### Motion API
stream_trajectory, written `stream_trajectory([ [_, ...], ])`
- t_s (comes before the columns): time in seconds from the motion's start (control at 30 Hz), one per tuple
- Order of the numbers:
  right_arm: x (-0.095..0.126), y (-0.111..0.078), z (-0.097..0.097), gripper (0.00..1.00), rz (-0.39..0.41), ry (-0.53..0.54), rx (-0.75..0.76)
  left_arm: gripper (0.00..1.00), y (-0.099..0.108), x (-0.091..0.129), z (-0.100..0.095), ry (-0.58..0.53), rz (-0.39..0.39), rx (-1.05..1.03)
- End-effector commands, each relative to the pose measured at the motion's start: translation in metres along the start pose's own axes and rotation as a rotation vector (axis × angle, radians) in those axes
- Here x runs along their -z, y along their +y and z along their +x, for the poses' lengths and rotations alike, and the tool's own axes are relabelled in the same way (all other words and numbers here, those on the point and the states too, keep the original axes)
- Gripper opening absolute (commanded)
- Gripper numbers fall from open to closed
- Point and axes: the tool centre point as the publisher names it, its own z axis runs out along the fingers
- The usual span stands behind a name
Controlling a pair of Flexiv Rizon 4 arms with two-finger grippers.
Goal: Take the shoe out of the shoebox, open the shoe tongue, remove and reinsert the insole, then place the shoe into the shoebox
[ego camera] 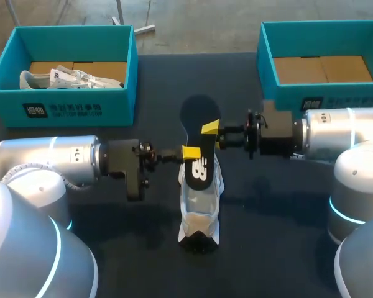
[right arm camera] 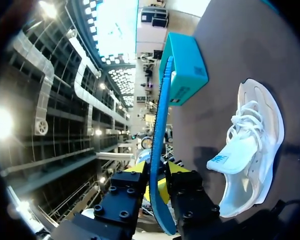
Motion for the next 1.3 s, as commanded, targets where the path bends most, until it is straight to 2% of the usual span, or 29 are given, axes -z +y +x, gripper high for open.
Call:
stream_trajectory([
  [0.03, -0.0002, -0.0047, -0.0005, 0.28, -0.016, 0.001, -0.002, 0.0, -0.0034, 0.0018, -0.0013, 0.004, -0.009, -0.004],
  [0.37, 0.0015, -0.0053, -0.0016, 0.2, -0.026, 0.0, -0.011, 0.0, -0.0034, 0.0034, -0.0009, 0.01, -0.014, -0.004],
  [0.47, 0.0032, -0.0057, -0.0027, 0.12, -0.032, 0.001, -0.016, 0.0, -0.0036, 0.0036, -0.0007, 0.011, -0.013, -0.003],
  [0.5, 0.0036, -0.0058, -0.0029, 0.12, -0.035, 0.001, -0.017, 0.0, -0.0037, 0.0037, -0.0007, 0.011, -0.013, -0.003],
  [0.57, 0.0046, -0.0062, -0.0033, 0.22, -0.04, 0.002, -0.019, 0.0, -0.0041, 0.004, -0.0006, 0.011, -0.013, -0.003],
  [0.63, 0.0048, -0.0063, -0.0035, 0.26, -0.043, 0.003, -0.02, 0.0, -0.0043, 0.0045, -0.0005, 0.012, -0.014, -0.004],
  [0.83, 0.0047, -0.006, -0.003, 0.2, -0.046, 0.007, -0.02, 0.0, -0.0044, 0.0064, 0.0003, 0.016, -0.017, -0.004],
  [0.87, 0.0045, -0.0059, -0.0025, 0.16, -0.045, 0.006, -0.02, 0.0, -0.0044, 0.0065, 0.0006, 0.017, -0.018, -0.004],
  [0.9, 0.0043, -0.0058, -0.0023, 0.0, -0.043, 0.006, -0.019, 0.0, -0.0044, 0.0067, 0.0009, 0.017, -0.018, -0.003],
  [1.3, 0.0019, -0.0065, 0.0002, 0.0, -0.029, 0.014, -0.005, 0.0, -0.0037, 0.0061, 0.0067, 0.04, -0.029, 0.004],
])
